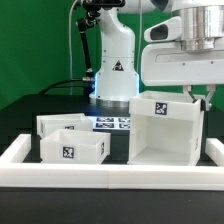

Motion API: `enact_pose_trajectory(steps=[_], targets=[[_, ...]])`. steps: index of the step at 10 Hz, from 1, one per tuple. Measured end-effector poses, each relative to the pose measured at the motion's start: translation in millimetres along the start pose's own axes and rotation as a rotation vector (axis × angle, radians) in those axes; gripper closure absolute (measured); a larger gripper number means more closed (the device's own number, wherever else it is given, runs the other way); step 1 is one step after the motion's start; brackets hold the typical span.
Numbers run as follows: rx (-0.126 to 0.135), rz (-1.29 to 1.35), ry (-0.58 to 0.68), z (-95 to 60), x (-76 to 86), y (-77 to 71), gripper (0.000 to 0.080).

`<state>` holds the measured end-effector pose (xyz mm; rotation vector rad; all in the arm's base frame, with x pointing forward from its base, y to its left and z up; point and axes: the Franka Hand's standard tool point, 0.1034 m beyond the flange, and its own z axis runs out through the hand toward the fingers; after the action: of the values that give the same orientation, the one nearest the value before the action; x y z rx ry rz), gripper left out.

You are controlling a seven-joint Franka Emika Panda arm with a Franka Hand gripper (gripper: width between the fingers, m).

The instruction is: Assemble drawer

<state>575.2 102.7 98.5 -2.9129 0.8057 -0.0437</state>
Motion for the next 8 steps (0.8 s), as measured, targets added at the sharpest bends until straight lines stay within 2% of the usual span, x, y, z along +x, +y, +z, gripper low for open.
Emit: enact_pose_trajectory(steps=[2, 6, 8], targets=[[0.006, 0.110, 0.013, 0.4, 13.2, -2.7, 0.0761], [0.025, 0.330, 0.004, -1.6, 11.1, -8.8, 0.0761], [0.041, 0.455, -0.008, -3.3, 18.3, -10.3, 0.0761]])
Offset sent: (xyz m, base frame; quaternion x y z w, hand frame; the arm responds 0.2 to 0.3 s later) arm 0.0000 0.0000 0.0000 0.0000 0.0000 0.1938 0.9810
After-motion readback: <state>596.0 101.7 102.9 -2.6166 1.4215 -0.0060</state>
